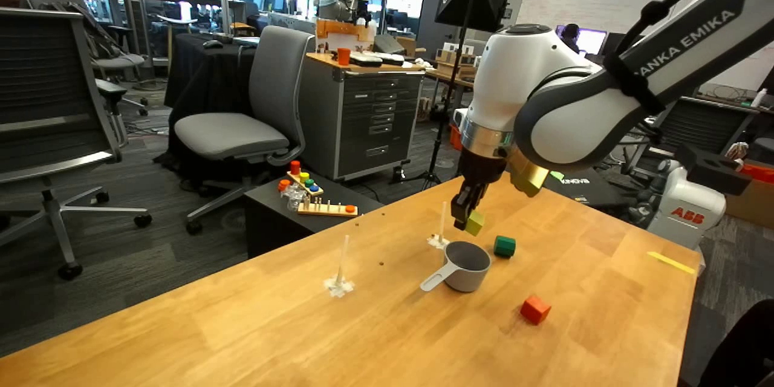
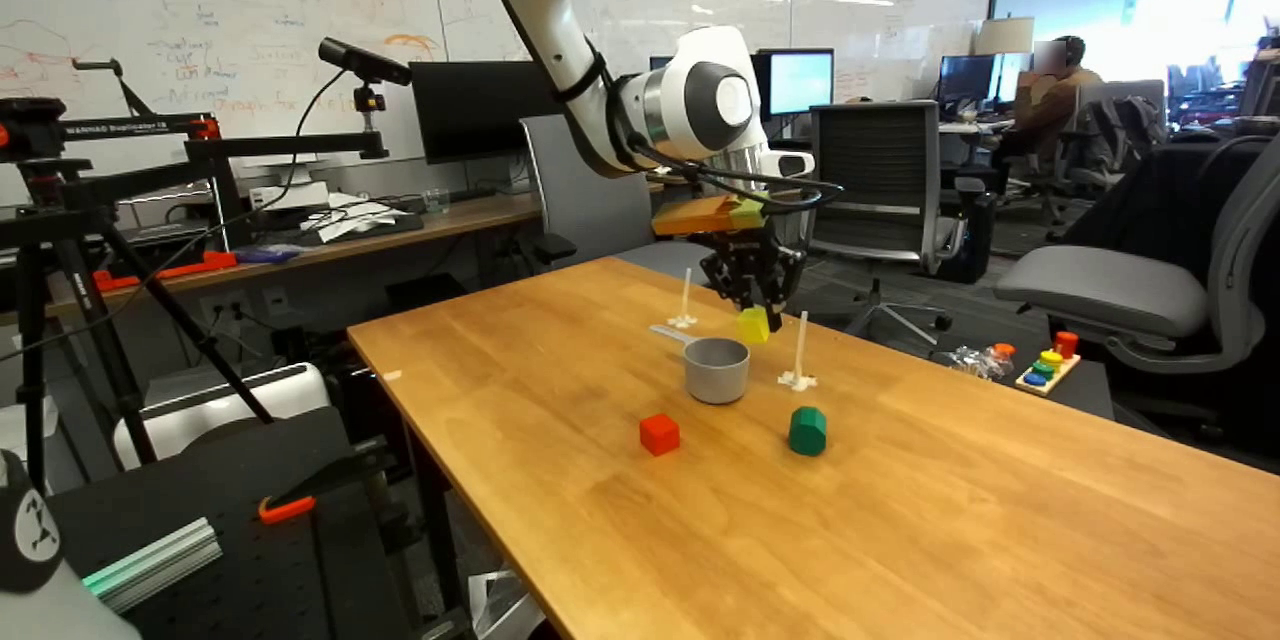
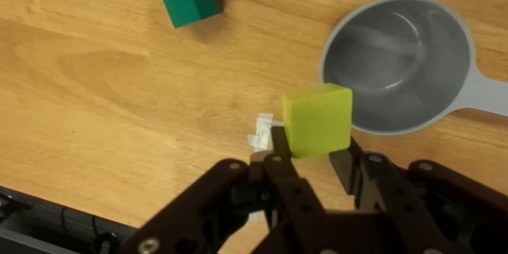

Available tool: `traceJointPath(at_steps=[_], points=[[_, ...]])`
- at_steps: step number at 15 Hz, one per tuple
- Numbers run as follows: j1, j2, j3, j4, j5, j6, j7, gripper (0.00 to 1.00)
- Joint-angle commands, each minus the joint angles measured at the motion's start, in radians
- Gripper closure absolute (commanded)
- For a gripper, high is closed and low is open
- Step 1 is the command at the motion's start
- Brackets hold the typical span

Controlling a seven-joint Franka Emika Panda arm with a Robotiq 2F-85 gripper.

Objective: Place the blocks inside the grey measuring cup

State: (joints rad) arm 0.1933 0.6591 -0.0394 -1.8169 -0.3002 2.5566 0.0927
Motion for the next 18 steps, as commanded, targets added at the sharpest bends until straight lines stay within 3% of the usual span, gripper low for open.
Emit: traceJointPath(at_steps=[1,11,17,18], points=[[0.017,0.024,-0.016,0.044,0.006,-0.024,0.035,0.92],[-0.058,0.133,0.039,0.176,0.118,-0.187,-0.041,0.92],[-0.059,0.177,0.036,0.245,0.128,-0.239,-0.037,0.92],[-0.057,0.181,0.034,0.253,0.126,-0.245,-0.034,0.73]])
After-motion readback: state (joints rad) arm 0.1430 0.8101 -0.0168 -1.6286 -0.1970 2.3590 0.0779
